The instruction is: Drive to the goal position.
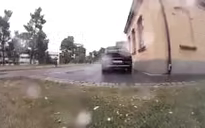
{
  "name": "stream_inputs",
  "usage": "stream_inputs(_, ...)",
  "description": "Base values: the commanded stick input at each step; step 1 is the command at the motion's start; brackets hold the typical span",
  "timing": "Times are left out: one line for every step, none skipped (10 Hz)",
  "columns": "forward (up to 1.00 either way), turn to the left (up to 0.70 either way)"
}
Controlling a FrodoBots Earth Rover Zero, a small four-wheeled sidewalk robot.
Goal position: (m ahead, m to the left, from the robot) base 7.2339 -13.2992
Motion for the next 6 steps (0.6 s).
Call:
stream_inputs(0.00, -0.85)
stream_inputs(0.00, -0.85)
stream_inputs(0.00, -0.85)
stream_inputs(0.00, -0.85)
stream_inputs(0.00, -0.85)
stream_inputs(0.00, -0.85)
